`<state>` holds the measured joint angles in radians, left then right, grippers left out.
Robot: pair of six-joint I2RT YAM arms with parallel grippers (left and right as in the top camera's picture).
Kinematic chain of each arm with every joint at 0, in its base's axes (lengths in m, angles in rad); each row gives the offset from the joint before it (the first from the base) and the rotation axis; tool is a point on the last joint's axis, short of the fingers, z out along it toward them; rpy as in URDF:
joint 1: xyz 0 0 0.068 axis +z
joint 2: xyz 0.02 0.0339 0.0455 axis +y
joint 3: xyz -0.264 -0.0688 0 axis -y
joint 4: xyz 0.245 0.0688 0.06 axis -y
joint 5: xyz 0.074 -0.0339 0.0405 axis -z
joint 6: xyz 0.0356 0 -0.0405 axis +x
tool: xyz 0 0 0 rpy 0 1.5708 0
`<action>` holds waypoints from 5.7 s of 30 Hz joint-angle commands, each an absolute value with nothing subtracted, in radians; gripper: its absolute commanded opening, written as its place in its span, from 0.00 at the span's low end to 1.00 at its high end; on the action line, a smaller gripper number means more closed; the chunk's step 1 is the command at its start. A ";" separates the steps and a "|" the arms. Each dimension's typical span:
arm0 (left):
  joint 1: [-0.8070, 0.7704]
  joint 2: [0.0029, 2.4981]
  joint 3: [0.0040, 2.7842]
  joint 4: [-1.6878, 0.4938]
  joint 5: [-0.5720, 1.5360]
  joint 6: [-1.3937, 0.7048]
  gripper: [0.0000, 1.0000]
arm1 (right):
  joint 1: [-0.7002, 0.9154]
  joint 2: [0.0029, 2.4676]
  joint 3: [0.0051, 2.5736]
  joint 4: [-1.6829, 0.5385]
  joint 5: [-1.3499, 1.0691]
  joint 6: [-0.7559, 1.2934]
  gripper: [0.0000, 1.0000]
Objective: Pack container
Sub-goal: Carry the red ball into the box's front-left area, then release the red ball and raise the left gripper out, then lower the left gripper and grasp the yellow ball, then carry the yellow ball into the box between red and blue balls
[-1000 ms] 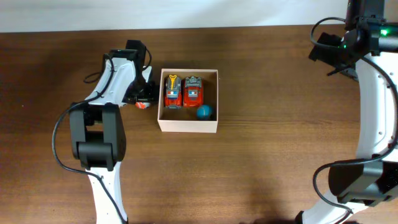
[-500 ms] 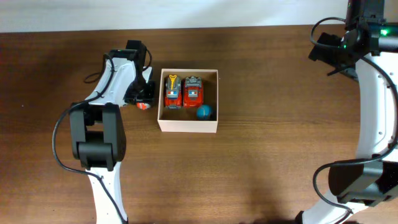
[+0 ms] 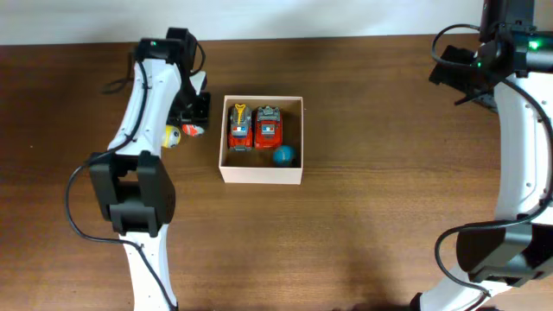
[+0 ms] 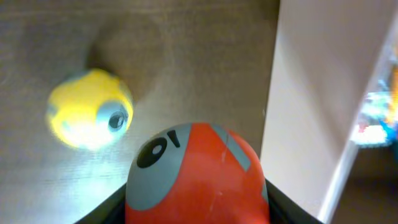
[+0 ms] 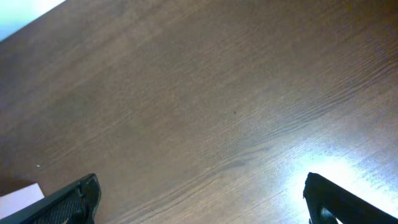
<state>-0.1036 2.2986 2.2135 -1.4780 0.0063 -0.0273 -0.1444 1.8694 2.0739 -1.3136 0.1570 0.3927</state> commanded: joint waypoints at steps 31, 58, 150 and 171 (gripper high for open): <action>-0.300 2.291 2.268 -1.687 0.179 0.241 0.51 | -0.144 1.875 2.068 -1.313 0.166 0.405 0.99; -0.269 2.234 2.294 -1.679 0.148 0.228 0.91 | -0.144 1.875 2.068 -1.313 0.166 0.405 0.99; 0.052 2.090 1.478 -0.670 0.046 -0.012 0.49 | -0.144 1.875 2.068 -1.313 0.166 0.405 0.99; -0.012 1.728 1.692 -1.011 0.431 0.204 0.49 | -0.144 1.875 2.068 -1.313 0.166 0.405 0.99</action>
